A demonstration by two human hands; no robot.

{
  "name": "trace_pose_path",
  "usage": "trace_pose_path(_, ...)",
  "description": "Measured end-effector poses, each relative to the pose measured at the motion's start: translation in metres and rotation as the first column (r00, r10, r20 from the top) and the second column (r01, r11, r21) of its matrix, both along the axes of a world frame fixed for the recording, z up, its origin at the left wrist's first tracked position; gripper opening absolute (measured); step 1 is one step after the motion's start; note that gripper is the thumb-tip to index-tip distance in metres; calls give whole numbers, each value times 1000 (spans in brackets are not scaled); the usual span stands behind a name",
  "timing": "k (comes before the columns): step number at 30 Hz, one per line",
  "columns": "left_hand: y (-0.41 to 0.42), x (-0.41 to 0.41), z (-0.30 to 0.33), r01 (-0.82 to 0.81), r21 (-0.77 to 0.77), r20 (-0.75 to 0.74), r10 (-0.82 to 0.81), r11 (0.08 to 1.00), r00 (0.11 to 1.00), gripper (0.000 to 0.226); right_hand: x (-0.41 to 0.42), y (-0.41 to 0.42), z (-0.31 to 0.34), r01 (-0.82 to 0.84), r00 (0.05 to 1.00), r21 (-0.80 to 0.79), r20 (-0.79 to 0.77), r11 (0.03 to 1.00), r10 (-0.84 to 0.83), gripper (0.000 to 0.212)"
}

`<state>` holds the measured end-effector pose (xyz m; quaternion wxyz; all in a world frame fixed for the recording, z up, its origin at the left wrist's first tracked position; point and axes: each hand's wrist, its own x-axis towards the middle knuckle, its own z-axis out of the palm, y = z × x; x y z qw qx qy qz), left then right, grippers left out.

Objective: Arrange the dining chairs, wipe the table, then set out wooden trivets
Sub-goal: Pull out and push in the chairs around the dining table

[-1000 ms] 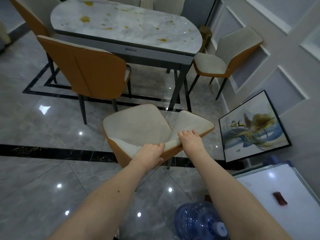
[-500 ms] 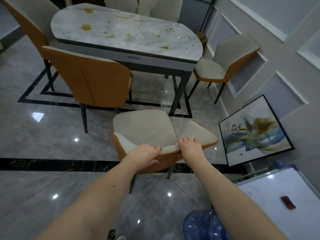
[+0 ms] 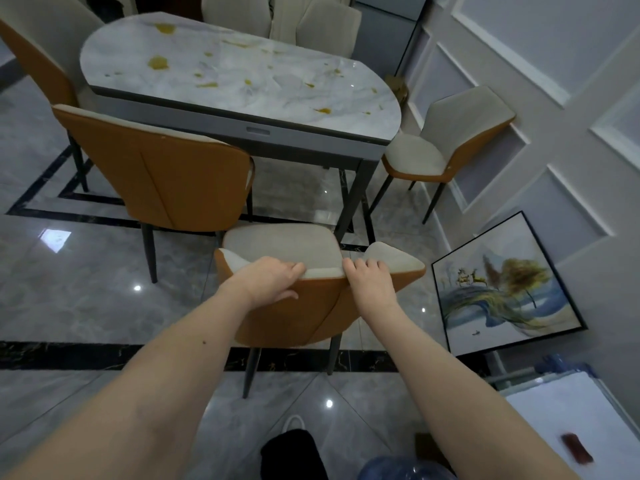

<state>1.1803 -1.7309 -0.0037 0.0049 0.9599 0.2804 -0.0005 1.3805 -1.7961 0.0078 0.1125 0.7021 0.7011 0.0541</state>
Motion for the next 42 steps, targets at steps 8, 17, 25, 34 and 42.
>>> trace_pose_path(8, 18, 32, 6, -50, -24, 49, 51, 998, 998, 30, 30, 37, 11, 2, 998, -53, -59, 999, -5, 51)
trace_pose_path(17, -70, 44, -27, -17, -63, -9, 16, 998, 1000, 33, 34, -42, -9, -19, 994, -214, 97, 977, 41, 37)
trace_pose_path(25, -91, -10, -32, -3, -93, -74, -4, 996, 997, 37, -10, -88, -22, -28, 999, -156, 14, 987, 30, 31)
trace_pose_path(34, -83, -20, -39, 59, -47, -65, -62, 997, 996, 36, 10, -86, -25, 151, 981, -271, -75, 951, -177, 55)
trace_pose_path(42, -25, -39, -43, 95, -25, -81, -96, 995, 992, 37, -7, -53, -32, 81, 994, -135, -55, 988, -89, 32)
